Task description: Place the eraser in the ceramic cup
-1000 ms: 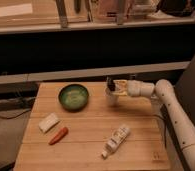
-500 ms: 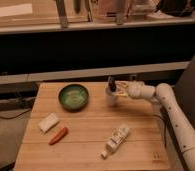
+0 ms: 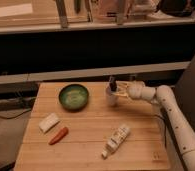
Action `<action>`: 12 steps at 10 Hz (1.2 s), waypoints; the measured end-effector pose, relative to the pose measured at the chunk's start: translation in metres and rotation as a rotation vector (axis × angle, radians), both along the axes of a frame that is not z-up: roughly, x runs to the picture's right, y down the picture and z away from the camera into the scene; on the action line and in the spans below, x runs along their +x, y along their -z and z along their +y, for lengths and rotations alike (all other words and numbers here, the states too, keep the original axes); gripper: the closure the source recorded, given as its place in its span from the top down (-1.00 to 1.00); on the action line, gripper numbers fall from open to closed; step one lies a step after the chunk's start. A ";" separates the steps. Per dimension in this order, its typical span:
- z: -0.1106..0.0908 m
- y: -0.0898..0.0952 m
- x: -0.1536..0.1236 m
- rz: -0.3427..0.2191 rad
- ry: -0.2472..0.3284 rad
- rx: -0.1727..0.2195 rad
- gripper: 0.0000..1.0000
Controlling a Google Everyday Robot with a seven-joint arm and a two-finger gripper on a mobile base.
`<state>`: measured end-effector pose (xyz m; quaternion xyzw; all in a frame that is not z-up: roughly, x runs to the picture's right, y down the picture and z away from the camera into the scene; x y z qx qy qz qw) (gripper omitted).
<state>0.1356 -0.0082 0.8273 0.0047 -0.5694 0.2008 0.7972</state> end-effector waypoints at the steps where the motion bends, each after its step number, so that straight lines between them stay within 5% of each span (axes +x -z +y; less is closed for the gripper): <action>1: 0.000 0.001 -0.002 -0.003 0.005 0.008 -0.46; 6: 0.000 0.003 -0.006 -0.007 0.017 0.010 0.52; 12: 0.001 0.003 -0.006 -0.006 0.025 0.004 0.60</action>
